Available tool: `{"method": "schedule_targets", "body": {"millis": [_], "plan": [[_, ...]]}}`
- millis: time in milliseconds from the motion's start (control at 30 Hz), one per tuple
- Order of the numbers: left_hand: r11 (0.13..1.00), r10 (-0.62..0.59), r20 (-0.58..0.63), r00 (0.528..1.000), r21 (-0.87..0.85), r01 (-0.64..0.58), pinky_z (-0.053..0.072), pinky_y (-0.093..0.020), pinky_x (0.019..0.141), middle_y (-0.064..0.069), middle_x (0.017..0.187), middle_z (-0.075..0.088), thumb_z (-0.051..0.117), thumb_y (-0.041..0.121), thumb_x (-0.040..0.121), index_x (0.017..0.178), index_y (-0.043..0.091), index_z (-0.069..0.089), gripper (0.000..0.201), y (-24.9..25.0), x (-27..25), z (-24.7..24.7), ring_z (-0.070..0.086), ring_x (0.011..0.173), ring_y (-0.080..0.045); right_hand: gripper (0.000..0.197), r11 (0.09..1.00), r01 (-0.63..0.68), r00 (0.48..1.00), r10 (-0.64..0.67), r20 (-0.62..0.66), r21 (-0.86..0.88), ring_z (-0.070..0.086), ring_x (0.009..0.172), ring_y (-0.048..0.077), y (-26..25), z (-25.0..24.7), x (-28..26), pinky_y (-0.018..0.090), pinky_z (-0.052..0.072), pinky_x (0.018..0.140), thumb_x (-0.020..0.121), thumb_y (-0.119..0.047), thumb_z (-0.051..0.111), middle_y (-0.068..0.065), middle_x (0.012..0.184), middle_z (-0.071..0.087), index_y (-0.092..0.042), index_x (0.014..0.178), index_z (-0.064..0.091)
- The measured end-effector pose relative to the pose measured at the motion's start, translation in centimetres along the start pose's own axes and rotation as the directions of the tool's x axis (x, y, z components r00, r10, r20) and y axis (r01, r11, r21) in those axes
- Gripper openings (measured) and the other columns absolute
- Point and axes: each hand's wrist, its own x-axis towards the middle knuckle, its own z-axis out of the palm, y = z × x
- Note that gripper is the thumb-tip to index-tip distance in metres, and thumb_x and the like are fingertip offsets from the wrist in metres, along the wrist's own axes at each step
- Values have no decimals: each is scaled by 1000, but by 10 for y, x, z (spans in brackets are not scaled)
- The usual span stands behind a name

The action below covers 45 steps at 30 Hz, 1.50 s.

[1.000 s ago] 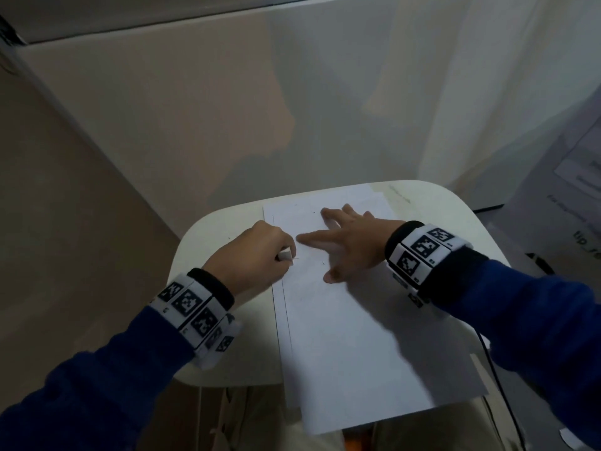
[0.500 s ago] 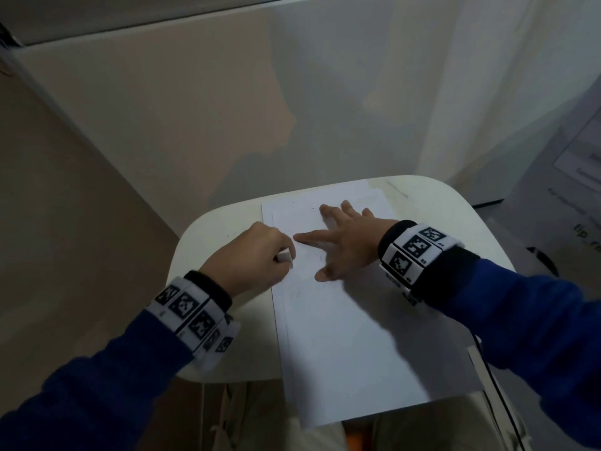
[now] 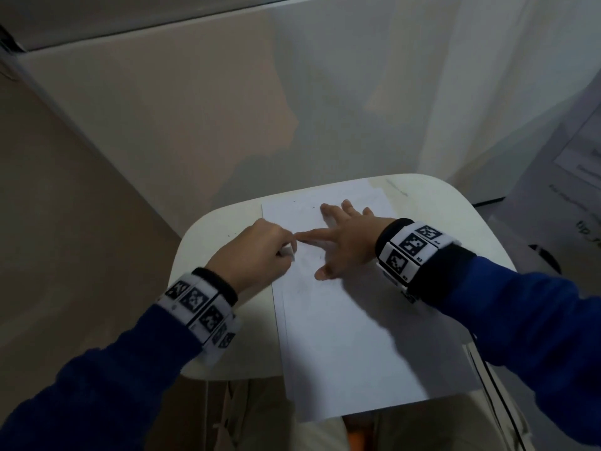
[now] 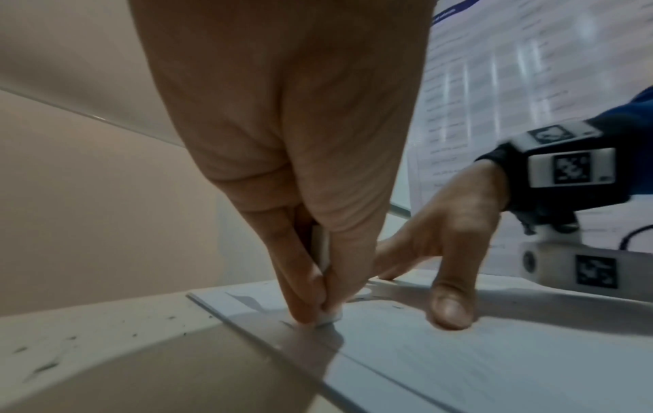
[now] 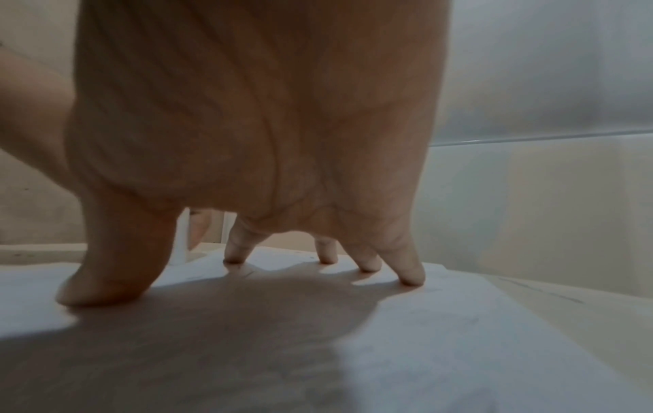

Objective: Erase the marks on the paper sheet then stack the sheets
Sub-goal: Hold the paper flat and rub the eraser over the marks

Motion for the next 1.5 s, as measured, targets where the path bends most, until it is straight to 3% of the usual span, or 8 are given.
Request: {"method": "schedule_targets", "body": {"millis": [167,333,567,767,1033,1233,1333,1500], "plan": [[1000,-3,-27,1000,28,4,55,-31,60,6,72,66,56,10,82,83,18,75,21,1,6,-2,62,64,-11,86,1000,-4,1000,4,-1,-11,-13,148,39,-2,1,2,63,7,116,73,-82,51,0,163,-13,-68,142,1],[1000,27,85,996,6,-28,54,-29,60,7,72,69,58,15,81,83,22,75,19,3,-12,6,62,63,-8,86,1000,-1,1000,1,-18,-14,-12,148,41,-1,4,3,63,8,116,73,-82,50,0,163,-12,-68,142,1],[1000,-21,-31,999,-14,21,41,-21,53,13,63,61,59,10,80,78,22,73,18,0,6,-4,59,59,-6,87,1000,-8,1000,8,-4,-1,-13,148,40,-1,2,2,64,7,116,73,-82,51,0,163,-13,-67,142,1],[1000,7,83,996,8,-8,54,-26,59,8,73,69,60,16,80,85,24,76,19,0,-12,6,62,63,-8,86,1000,-6,1000,6,-5,2,-15,148,41,-1,4,3,65,5,116,72,-82,50,1,163,-15,-69,141,-1],[999,-15,-52,999,29,16,55,-31,57,7,66,64,57,10,80,80,19,75,21,1,11,-4,62,61,-11,87,1000,-21,1000,21,7,20,-16,148,39,-2,4,3,64,5,117,72,-83,50,-1,163,-15,-68,141,-1],[1000,6,88,996,19,-8,51,-23,56,9,71,66,62,13,79,90,22,77,20,7,-10,-3,61,62,-5,88,1000,-8,1000,8,0,3,-14,148,41,-2,5,2,66,5,116,72,-83,50,1,163,-14,-67,142,-1],[1000,-18,31,999,20,17,53,-28,55,8,68,65,59,11,79,84,20,76,20,7,-2,-5,62,61,-9,89,1000,-12,1000,12,-5,0,-13,148,41,-1,5,3,65,7,116,71,-84,50,1,163,-14,-68,142,-1],[998,-35,-39,999,48,37,39,-21,50,5,67,63,56,8,82,85,16,76,21,8,11,-5,58,59,-11,89,1000,-18,1000,18,-5,-4,-13,148,40,-2,6,3,64,7,116,71,-84,50,0,163,-14,-67,141,-2]]}}
